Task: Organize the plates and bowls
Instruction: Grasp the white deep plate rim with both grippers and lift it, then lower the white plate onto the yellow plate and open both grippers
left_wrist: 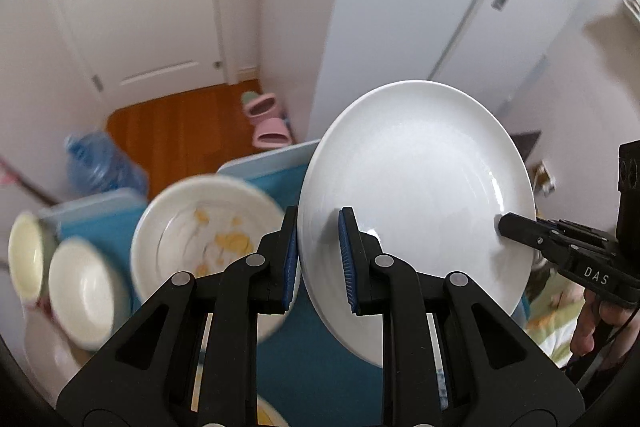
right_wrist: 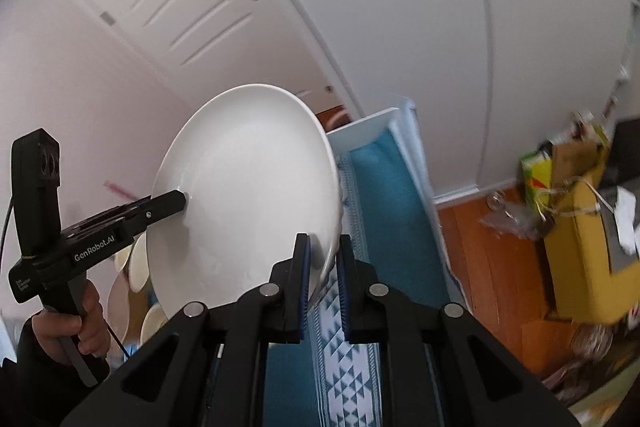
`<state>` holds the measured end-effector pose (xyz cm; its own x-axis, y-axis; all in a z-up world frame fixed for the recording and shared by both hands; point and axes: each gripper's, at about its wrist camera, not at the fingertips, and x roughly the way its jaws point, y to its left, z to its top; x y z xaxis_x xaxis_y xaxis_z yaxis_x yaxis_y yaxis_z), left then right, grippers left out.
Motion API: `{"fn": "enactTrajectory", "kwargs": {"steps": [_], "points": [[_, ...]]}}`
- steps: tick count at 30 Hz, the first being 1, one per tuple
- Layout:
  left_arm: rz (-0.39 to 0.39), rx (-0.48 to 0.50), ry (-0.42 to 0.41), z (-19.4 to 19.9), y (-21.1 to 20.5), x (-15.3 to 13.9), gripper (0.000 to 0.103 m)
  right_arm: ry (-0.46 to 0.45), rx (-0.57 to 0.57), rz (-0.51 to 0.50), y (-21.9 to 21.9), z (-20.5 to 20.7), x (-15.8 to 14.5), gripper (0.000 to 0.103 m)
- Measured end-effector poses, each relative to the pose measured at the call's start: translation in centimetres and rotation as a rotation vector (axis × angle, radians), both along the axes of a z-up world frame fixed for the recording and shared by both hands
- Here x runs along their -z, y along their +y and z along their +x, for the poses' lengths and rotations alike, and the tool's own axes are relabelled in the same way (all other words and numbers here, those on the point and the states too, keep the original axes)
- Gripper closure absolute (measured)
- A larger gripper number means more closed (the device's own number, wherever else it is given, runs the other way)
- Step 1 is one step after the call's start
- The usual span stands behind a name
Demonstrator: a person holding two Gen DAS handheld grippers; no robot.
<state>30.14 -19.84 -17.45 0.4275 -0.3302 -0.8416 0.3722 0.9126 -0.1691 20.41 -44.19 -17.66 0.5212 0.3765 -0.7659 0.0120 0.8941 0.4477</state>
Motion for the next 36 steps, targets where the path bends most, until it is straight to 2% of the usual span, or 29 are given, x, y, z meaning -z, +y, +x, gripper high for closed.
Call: {"fn": "enactTrajectory", "kwargs": {"steps": [9,17,22,31,36], "points": [[-0.008,-0.259,0.004,-8.6,6.6,-1.0,0.086,-0.043,-0.272,-0.021,4.8,-2.7,-1.6,0.091],[0.0,-0.434,0.055,-14.8,13.4,1.5,0.086,0.006,-0.443,-0.007,11.6,-5.0,1.4,0.091],[0.006,-0.476,0.111,-15.8,16.8,4.4,0.086,0.052,-0.492,-0.018,15.7,-5.7,3.5,0.091],[-0.01,-0.512,0.179,-15.9,21.7,10.0,0.086,0.11,-0.57,-0.115,21.7,-5.7,6.7,0.091],[-0.003,-0.499,0.184,-15.3,22.2,10.7,0.086,0.118,-0.578,-0.151,22.5,-5.2,6.9,0.091]]}}
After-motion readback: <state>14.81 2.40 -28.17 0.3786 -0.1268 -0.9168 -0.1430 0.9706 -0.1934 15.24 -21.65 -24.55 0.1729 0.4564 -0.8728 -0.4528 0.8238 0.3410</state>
